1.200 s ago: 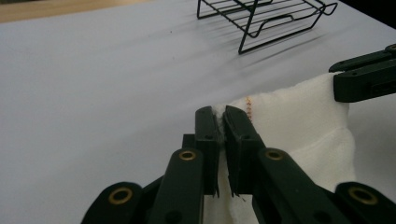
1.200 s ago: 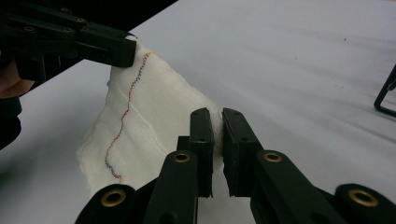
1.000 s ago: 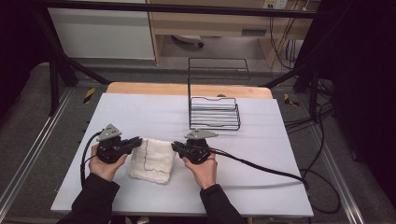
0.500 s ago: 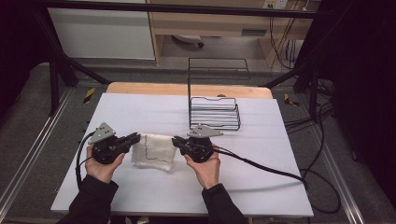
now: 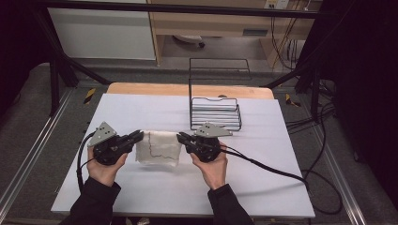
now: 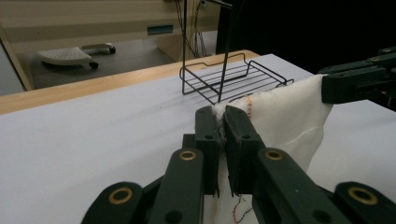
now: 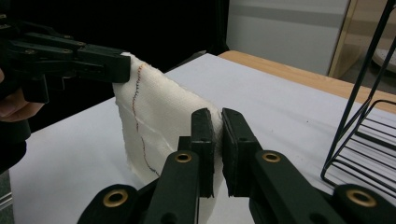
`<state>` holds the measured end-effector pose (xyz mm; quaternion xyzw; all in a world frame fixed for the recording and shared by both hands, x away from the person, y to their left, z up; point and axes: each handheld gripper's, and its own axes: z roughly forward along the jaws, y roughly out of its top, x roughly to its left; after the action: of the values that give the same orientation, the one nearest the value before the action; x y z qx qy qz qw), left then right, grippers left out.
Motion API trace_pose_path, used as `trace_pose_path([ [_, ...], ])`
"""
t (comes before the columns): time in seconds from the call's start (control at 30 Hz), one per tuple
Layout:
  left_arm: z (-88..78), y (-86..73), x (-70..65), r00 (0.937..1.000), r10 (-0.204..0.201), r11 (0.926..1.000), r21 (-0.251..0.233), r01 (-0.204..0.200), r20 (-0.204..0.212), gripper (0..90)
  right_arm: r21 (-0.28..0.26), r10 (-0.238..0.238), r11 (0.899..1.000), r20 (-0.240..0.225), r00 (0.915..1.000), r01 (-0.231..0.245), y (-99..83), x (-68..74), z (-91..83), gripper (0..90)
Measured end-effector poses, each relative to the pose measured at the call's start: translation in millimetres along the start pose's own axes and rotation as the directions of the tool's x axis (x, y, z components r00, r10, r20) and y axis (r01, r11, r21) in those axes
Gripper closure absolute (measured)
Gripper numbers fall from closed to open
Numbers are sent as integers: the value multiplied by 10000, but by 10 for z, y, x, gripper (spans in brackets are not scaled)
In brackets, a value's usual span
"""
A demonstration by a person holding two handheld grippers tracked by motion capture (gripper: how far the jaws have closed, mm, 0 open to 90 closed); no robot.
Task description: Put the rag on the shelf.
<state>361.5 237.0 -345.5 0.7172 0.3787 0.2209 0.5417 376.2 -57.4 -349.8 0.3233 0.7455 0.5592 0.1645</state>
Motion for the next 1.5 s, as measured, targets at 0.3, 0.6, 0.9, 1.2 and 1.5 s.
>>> trace_pose_path([
  [0.3,56,140,-115,9997,228,9988,-437,-224,88,843,-355,-353,9987,262,9990,362,137,-28,-189,842],
  [0.6,109,231,-200,9992,366,9964,-766,-354,150,843,-624,-626,9959,474,9969,655,231,-62,-329,842],
  [0.9,193,351,-289,9989,402,9921,-1200,-369,245,843,-944,-842,9913,812,9931,917,331,-121,-467,842],
  [1.2,254,465,-339,9986,386,9873,-1555,-327,356,843,-1230,-977,9863,1038,9898,1103,404,-167,-587,843],
  [1.5,312,609,-395,9977,523,9839,-1735,-439,440,843,-1437,-964,9831,1194,9882,1133,468,-215,-672,842],
])
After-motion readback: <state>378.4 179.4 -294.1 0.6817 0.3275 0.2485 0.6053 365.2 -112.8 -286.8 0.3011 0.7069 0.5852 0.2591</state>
